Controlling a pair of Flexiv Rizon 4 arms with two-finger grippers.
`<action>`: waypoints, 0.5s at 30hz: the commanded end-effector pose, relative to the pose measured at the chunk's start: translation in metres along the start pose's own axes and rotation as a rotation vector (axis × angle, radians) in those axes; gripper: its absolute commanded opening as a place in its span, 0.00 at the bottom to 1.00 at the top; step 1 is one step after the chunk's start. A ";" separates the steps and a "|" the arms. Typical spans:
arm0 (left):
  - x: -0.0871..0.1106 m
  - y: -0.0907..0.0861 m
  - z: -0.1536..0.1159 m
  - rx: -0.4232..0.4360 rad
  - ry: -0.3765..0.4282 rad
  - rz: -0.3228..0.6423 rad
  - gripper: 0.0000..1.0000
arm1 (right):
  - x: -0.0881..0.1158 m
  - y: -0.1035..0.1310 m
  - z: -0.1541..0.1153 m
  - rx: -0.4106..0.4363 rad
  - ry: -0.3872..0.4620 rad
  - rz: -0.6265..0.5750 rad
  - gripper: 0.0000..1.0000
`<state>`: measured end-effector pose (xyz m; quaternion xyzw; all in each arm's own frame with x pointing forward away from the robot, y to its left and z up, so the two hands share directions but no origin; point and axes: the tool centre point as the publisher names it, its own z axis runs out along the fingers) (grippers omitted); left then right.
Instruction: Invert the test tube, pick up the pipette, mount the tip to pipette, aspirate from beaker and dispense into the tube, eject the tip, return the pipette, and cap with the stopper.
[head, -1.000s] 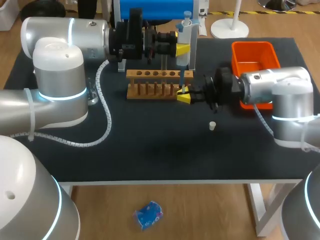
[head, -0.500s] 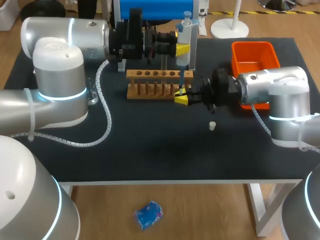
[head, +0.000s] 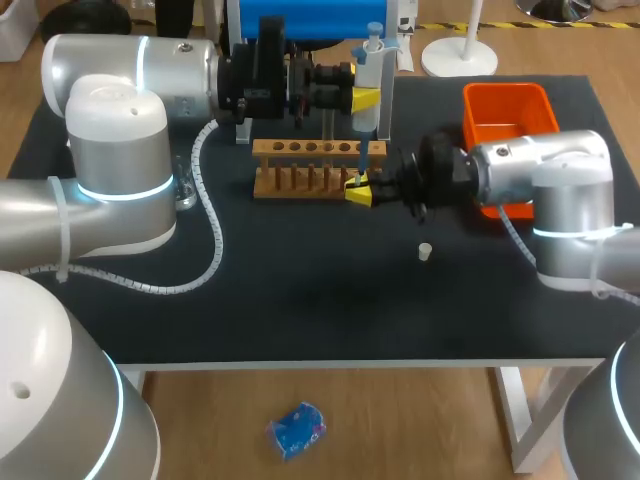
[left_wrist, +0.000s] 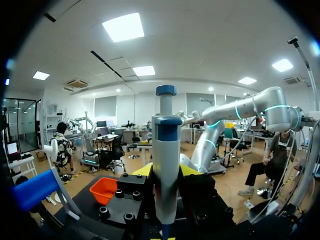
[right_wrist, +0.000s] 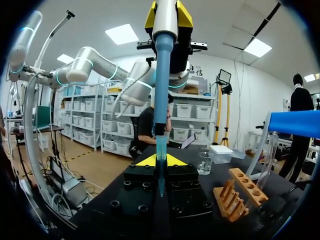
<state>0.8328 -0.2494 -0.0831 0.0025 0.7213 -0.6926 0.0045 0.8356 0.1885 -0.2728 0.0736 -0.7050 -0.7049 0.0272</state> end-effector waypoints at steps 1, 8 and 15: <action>0.000 0.001 0.001 0.004 0.000 0.001 0.00 | 0.001 0.003 -0.004 0.000 -0.002 -0.006 0.00; 0.000 0.001 0.001 0.004 0.000 0.001 0.00 | 0.002 0.006 -0.005 -0.003 -0.004 -0.015 0.00; 0.000 0.001 0.001 0.004 0.000 0.001 0.00 | 0.004 0.002 -0.005 -0.002 -0.005 -0.007 0.00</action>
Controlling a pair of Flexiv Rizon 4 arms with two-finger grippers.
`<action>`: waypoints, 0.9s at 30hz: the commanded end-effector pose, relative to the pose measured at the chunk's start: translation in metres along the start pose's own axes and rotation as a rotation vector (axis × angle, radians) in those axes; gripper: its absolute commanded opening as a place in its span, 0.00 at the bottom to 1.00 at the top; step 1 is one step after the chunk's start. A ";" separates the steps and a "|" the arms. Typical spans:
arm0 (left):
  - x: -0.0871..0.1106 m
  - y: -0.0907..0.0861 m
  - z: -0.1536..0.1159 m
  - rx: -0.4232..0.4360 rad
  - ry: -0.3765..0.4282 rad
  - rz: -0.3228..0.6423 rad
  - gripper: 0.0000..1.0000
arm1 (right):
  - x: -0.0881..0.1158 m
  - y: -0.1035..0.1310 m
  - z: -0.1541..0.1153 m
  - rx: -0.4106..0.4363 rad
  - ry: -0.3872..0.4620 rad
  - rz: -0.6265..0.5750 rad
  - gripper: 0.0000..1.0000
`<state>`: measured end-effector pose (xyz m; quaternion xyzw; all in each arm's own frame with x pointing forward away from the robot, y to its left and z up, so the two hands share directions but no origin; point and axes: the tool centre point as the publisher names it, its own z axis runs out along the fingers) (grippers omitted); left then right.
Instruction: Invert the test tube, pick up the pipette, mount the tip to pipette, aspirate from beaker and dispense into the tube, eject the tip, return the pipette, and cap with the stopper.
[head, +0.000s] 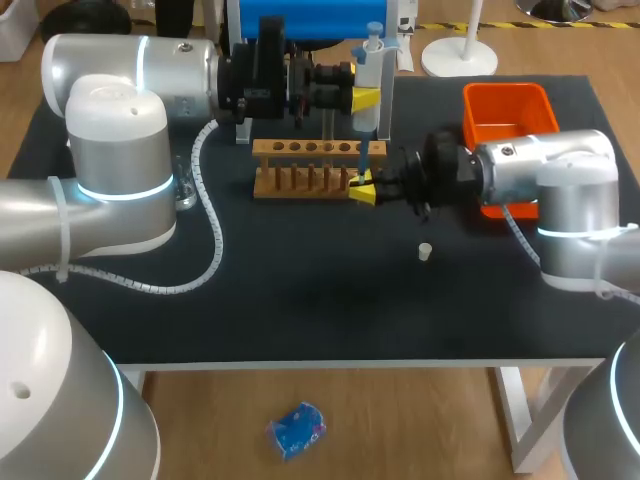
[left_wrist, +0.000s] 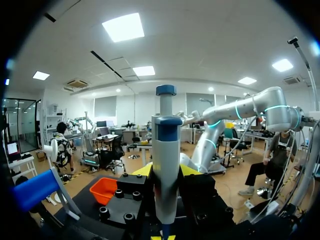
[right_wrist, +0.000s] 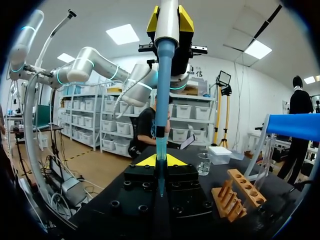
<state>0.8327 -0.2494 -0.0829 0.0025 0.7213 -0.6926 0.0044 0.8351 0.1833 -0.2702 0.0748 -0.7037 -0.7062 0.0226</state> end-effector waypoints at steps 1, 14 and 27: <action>0.000 0.001 0.001 0.004 -0.001 0.002 0.00 | 0.003 -0.002 0.000 0.001 0.001 0.003 0.00; 0.000 0.001 0.001 0.004 -0.001 0.002 0.00 | 0.004 0.005 -0.001 -0.003 0.002 -0.008 0.00; 0.000 0.001 0.001 0.004 -0.001 0.002 0.00 | 0.003 0.002 0.001 0.001 0.005 0.003 0.00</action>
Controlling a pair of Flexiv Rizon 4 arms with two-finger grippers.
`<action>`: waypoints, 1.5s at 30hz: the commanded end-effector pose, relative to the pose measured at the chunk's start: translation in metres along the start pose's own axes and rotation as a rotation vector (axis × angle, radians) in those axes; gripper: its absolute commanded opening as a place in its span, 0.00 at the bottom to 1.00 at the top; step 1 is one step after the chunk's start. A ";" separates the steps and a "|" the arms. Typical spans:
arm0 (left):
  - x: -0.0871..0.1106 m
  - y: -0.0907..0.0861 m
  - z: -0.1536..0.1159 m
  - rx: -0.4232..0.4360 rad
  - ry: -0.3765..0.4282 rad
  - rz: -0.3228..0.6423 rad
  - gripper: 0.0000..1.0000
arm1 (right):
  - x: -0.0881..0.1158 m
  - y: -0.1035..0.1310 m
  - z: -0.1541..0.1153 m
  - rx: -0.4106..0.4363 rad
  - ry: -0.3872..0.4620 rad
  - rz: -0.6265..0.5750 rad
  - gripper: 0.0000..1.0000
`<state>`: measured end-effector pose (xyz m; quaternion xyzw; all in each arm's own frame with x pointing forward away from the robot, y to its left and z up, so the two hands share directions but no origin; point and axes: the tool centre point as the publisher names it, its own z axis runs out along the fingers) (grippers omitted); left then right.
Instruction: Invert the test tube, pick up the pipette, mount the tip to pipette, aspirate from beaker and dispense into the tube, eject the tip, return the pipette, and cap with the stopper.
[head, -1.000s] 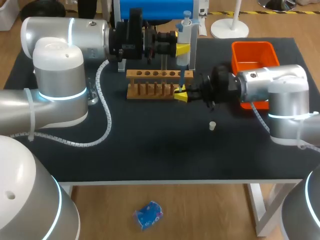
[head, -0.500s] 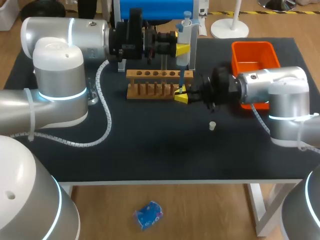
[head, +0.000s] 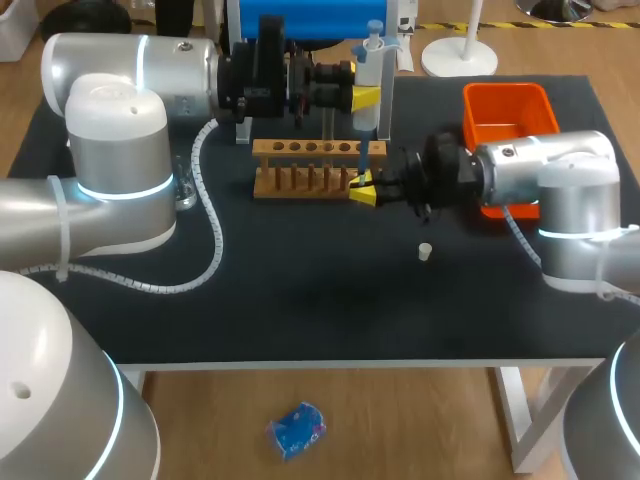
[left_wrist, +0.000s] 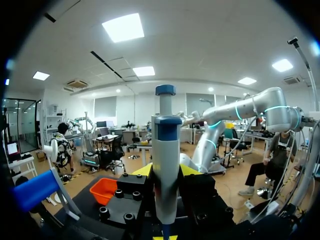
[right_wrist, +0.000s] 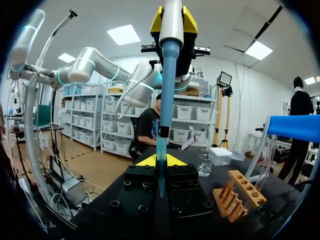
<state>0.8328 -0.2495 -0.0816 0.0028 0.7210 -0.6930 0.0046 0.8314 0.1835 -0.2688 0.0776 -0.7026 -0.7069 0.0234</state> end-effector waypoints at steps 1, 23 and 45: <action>0.000 0.002 0.001 0.003 -0.001 0.001 0.00 | -0.001 0.000 0.000 0.003 -0.001 0.007 0.00; 0.000 0.002 0.001 0.003 -0.001 0.001 0.00 | -0.006 -0.002 0.003 0.006 -0.001 0.011 0.00; 0.000 0.002 0.001 0.003 -0.001 0.001 0.00 | 0.002 0.004 -0.002 -0.007 -0.003 -0.029 0.00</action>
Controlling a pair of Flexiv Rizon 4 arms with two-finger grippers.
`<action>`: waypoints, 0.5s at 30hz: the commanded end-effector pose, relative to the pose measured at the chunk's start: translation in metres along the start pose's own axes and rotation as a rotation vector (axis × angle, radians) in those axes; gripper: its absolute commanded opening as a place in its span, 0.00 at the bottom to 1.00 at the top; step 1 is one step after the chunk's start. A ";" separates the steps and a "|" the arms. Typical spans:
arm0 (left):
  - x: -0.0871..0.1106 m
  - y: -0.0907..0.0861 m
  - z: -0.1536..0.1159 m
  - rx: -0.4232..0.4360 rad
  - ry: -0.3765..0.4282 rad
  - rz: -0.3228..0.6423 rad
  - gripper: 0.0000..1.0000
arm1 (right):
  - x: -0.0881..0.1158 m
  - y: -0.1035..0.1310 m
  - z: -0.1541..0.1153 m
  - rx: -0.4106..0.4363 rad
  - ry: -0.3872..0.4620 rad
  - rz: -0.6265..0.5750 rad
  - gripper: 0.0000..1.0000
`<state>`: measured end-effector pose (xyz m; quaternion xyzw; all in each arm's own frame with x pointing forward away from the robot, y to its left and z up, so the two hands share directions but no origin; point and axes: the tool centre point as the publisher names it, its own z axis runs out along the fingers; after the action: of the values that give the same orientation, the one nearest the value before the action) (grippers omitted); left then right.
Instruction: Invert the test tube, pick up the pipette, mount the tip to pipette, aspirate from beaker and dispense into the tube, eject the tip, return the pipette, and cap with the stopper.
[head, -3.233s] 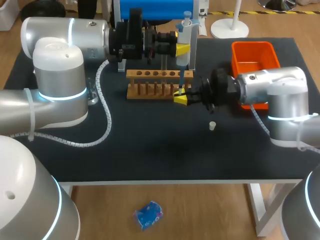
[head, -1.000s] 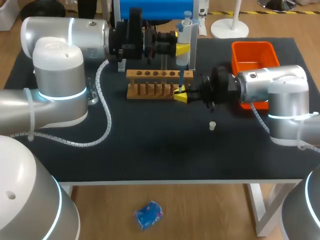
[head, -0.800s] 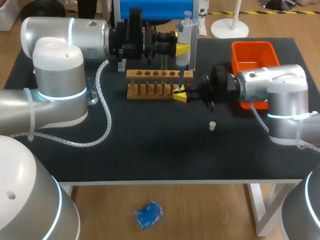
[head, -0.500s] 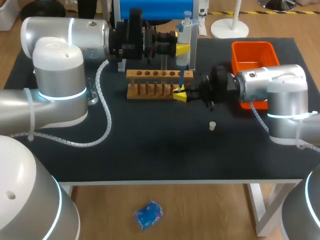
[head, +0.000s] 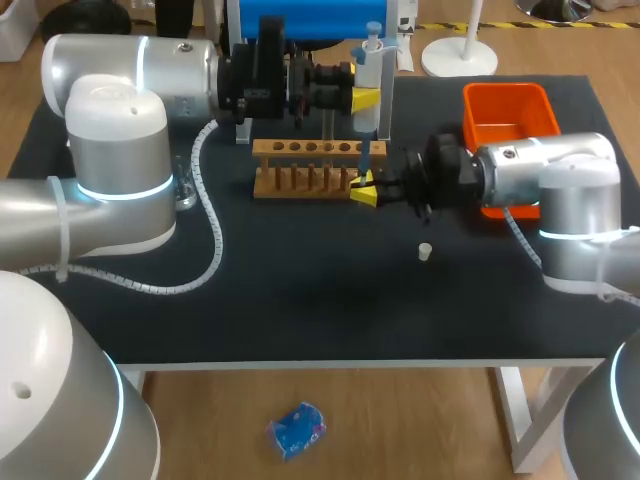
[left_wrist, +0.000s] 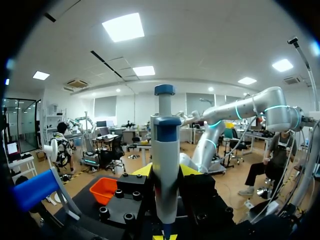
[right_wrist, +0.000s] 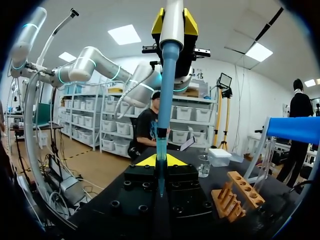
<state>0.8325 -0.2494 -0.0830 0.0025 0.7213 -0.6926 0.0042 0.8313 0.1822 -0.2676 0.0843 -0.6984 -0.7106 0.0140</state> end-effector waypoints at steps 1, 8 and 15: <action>-0.001 0.001 0.001 0.004 -0.001 0.002 0.00 | 0.002 0.003 0.000 0.004 0.004 -0.011 0.00; -0.001 0.001 0.001 0.004 -0.001 0.002 0.00 | 0.002 0.003 0.001 0.008 0.002 -0.010 0.00; -0.001 0.001 0.001 0.004 -0.001 0.002 0.00 | 0.002 0.005 0.002 0.003 0.002 0.012 0.00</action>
<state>0.8324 -0.2495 -0.0824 0.0027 0.7210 -0.6929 0.0042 0.8301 0.1840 -0.2654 0.0821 -0.6996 -0.7096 0.0175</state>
